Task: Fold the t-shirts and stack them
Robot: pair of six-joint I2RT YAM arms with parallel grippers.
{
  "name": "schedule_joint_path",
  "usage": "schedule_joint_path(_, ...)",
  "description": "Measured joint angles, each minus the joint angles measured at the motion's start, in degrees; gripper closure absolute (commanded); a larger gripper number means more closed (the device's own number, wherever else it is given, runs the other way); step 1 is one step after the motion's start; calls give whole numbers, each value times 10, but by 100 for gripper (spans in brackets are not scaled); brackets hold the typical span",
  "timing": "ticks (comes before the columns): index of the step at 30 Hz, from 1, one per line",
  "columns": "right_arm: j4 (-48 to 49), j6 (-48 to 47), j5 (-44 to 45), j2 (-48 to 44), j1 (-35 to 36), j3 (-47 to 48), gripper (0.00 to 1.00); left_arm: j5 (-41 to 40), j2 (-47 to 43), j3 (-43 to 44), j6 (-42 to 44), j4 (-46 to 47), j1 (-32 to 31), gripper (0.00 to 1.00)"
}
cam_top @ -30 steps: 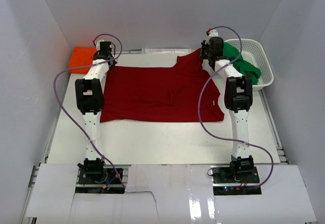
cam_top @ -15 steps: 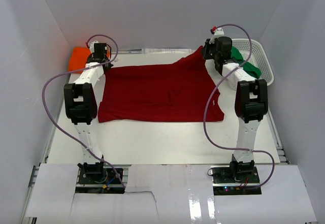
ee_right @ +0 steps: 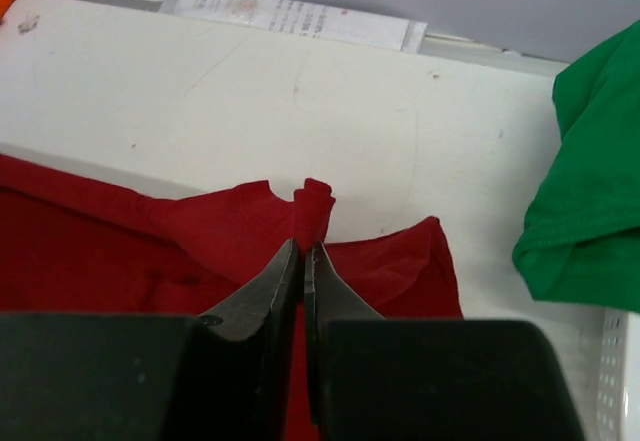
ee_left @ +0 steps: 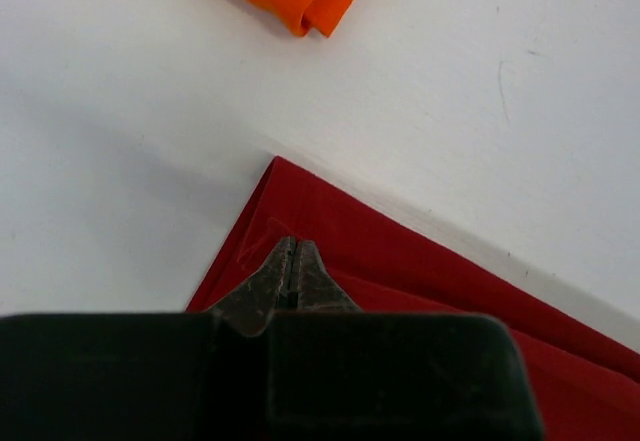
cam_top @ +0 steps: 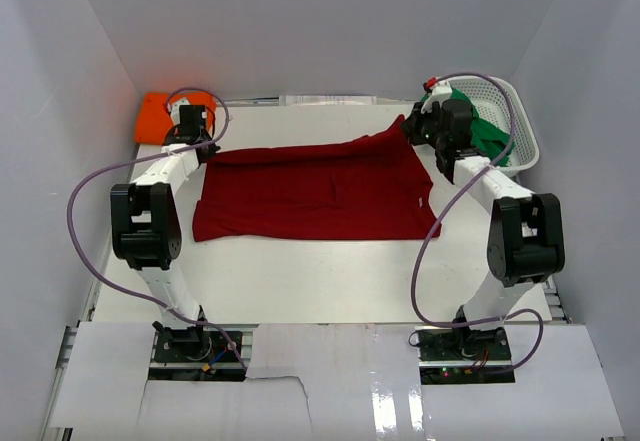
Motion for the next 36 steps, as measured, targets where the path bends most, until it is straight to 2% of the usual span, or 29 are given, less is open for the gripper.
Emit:
schedule_joint_path(15, -55, -15, 3, -191, 24, -178, 92, 11, -96, -104, 15, 7, -6, 100)
schedule_joint_path(16, -66, -15, 4, -197, 25, -182, 92, 9, -102, -109, 16, 5, -8, 96)
schedule_joint_path(17, -78, -15, 5, -201, 28, -186, 92, 7, -106, -111, 15, 0, -9, 86)
schedule_joint_path(19, -107, -12, 9, -204, 31, -189, 86, 0, -110, -117, 14, -12, -11, 72)
schedule_joint_path(20, -123, -9, 12, -205, 33, -190, 67, -3, -110, -120, 13, -21, -12, 61)
schedule_joint_path(21, -141, 0, 17, -206, 35, -192, 56, -3, -110, -124, 13, -30, -13, 48)
schedule_joint_path(22, -160, 6, 24, -207, 36, -195, 50, -3, -110, -130, 11, -41, -14, 31)
schedule_joint_path(24, -207, 18, 44, -210, 41, -196, 34, -1, -110, -139, 9, -61, -14, 3)
schedule_joint_path(25, -228, 22, 56, -213, 43, -197, 28, 2, -110, -146, 7, -68, -14, 2)
schedule_joint_path(26, -244, 26, 68, -217, 44, -197, 26, 3, -110, -152, 2, -75, -14, 2)
schedule_joint_path(32, -284, 32, 123, -275, 47, -203, 28, 10, -159, -206, -11, -94, -14, 2)
schedule_joint_path(36, -274, 31, 103, -247, 47, -179, 30, 33, -180, -167, 0, -89, -13, 2)
